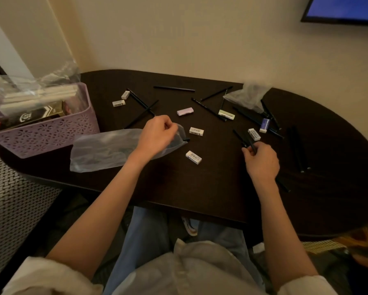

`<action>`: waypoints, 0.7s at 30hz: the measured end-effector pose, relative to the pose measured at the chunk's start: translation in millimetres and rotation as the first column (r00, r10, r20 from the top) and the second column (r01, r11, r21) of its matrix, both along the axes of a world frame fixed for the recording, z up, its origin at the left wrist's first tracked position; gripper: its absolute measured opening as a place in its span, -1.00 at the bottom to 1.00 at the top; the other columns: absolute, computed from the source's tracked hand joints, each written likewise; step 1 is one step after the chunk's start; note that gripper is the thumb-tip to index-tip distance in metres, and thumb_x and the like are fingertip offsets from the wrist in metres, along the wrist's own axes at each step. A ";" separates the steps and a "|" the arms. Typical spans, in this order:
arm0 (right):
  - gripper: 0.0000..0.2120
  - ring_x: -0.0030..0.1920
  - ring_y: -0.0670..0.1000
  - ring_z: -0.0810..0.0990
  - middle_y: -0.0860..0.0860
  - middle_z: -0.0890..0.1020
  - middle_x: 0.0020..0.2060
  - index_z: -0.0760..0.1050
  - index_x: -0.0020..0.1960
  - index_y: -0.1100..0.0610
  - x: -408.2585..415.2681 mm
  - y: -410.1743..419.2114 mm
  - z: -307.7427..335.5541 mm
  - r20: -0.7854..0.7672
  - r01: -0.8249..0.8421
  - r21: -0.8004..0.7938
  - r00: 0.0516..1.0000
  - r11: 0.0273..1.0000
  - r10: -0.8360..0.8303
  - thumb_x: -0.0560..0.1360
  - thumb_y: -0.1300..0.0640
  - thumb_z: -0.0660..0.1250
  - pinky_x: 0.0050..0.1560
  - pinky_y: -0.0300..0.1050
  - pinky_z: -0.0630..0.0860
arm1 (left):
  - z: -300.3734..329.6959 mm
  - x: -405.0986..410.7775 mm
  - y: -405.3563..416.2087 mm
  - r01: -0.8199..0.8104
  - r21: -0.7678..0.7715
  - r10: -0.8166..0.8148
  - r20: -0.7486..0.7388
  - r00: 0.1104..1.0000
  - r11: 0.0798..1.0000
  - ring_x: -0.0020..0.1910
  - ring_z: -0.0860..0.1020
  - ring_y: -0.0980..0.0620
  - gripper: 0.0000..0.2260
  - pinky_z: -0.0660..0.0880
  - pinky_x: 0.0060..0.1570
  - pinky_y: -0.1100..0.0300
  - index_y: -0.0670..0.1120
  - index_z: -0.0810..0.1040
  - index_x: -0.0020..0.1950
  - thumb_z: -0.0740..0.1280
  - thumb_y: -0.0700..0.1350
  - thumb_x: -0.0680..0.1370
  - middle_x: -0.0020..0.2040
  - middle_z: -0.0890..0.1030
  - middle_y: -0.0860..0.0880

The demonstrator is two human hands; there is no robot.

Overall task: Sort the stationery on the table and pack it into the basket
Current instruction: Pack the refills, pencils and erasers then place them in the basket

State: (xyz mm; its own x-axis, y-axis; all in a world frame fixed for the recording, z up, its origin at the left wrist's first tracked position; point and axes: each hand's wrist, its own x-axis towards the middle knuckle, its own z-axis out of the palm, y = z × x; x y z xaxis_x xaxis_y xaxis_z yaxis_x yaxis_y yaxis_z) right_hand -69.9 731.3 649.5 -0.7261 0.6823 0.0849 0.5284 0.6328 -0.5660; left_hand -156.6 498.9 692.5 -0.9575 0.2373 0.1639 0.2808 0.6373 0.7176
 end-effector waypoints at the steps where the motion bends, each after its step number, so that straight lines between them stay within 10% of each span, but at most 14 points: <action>1: -0.83 -0.01 0.04 0.58 0.05 0.59 0.00 0.52 0.09 0.12 2.7 2.2 -2.6 0.033 0.014 0.003 0.999 1.000 -0.014 0.54 0.08 0.35 -0.03 -0.02 0.53 | 0.6 -0.1 -0.4 -0.001 0.010 0.001 0.003 1.000 1.000 -0.29 0.59 0.11 -0.86 0.58 -0.18 0.15 -0.02 0.50 -0.15 0.26 -0.12 0.61 -0.29 0.59 0.01; 21: -0.81 -0.10 0.03 0.55 0.09 0.56 -0.02 0.51 0.10 0.17 6.1 12.4 -2.9 0.106 0.070 0.076 0.991 0.995 -0.078 0.52 0.12 0.36 -0.19 -0.08 0.45 | 7.7 0.1 1.8 0.005 0.114 -0.011 0.055 0.998 0.994 -0.29 0.58 0.11 -0.85 0.56 -0.20 0.18 -0.02 0.51 -0.17 0.27 -0.14 0.60 -0.27 0.59 -0.01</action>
